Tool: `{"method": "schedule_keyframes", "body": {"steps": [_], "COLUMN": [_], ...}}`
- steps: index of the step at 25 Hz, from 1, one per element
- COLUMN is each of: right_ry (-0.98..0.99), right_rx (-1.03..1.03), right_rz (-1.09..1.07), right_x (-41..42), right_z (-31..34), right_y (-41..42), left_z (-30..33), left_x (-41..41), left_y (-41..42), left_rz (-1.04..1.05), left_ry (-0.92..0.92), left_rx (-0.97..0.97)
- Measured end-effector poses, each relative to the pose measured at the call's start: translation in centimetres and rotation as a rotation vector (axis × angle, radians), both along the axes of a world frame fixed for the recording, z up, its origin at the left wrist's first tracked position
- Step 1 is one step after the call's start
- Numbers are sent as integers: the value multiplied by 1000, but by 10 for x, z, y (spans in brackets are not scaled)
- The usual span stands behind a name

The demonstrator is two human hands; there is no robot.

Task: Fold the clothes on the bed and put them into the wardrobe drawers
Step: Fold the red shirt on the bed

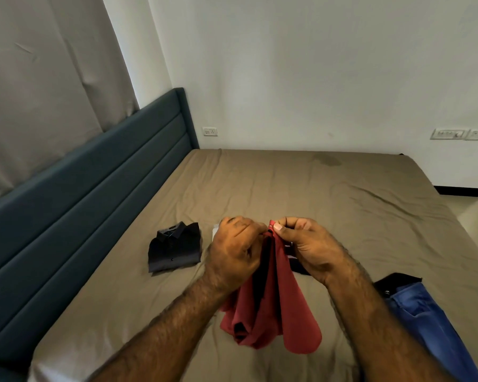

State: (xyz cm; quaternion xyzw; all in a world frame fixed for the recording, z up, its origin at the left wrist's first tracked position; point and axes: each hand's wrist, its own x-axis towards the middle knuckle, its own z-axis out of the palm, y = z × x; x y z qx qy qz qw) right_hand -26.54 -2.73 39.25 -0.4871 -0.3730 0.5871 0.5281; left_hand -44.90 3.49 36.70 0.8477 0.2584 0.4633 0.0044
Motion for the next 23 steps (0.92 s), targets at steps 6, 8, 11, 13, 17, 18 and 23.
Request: {"method": "schedule_keyframes", "body": {"steps": [6, 8, 11, 13, 17, 18, 23], "right_ry": [-155, -148, -95, -57, 19, 32, 62], "right_rx": [161, 169, 167, 170, 161, 161, 170], "right_rz": [-90, -119, -167, -181, -193, -196, -199], "right_x": [1, 2, 1, 1, 3, 4, 3], "right_z": [7, 7, 8, 4, 3, 3, 0], "right_y": [-4, -6, -7, -6, -8, -9, -15], "left_z": [10, 12, 13, 13, 19, 20, 25], "left_x": [6, 7, 11, 13, 17, 17, 16], "left_y": [2, 3, 1, -1, -4, -5, -8], "left_rz": [20, 37, 31, 33, 24, 14, -42], "left_ry": [-29, -26, -3, -4, -29, -37, -66], "left_rx": [-14, -30, 6, 28, 44, 41, -63]}}
